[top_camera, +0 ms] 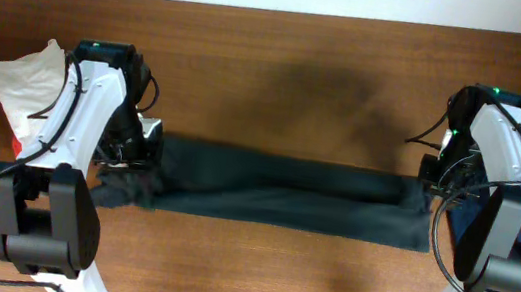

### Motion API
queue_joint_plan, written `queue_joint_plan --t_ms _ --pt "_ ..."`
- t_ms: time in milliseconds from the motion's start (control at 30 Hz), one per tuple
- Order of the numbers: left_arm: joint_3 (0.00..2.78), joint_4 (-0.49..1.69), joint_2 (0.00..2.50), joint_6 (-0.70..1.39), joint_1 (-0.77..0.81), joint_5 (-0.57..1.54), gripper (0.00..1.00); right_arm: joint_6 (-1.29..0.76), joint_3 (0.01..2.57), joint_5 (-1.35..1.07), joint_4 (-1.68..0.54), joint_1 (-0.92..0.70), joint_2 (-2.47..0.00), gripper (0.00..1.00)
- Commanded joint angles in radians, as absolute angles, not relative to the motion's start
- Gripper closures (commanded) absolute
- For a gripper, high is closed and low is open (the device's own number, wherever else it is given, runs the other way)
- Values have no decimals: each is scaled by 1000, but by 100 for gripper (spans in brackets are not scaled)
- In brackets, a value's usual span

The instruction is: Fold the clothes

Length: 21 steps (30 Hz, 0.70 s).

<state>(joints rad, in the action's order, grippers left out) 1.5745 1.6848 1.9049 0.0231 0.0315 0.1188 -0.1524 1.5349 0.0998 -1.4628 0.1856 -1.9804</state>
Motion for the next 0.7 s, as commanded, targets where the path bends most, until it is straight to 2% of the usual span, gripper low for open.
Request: queue_joint_plan --t_ms 0,200,233,267,300,367,500,667 --pt "1576 1675 1870 30 30 107 46 -154 1529 151 -1474 185 -1977 66" --pt "1614 1452 1868 30 30 107 47 -154 1529 150 -1473 185 -1977 64" --pt "1614 1440 1868 60 29 74 53 -154 1529 150 -1473 184 -1977 64" --pt "1608 1444 1868 173 26 -48 59 -154 1528 150 -1473 185 -1977 64" --pt "1602 1443 1868 233 17 -117 59 -154 1528 150 -1472 185 -1977 64" --pt "1580 1389 1870 244 -21 -65 58 -154 1528 143 -1465 184 -1977 64" --pt "1489 1227 1874 287 -77 -38 46 -154 1528 143 -1464 185 -1977 64" --pt "1369 1094 1898 288 -75 -14 46 -154 1528 143 -1461 185 -1977 64"
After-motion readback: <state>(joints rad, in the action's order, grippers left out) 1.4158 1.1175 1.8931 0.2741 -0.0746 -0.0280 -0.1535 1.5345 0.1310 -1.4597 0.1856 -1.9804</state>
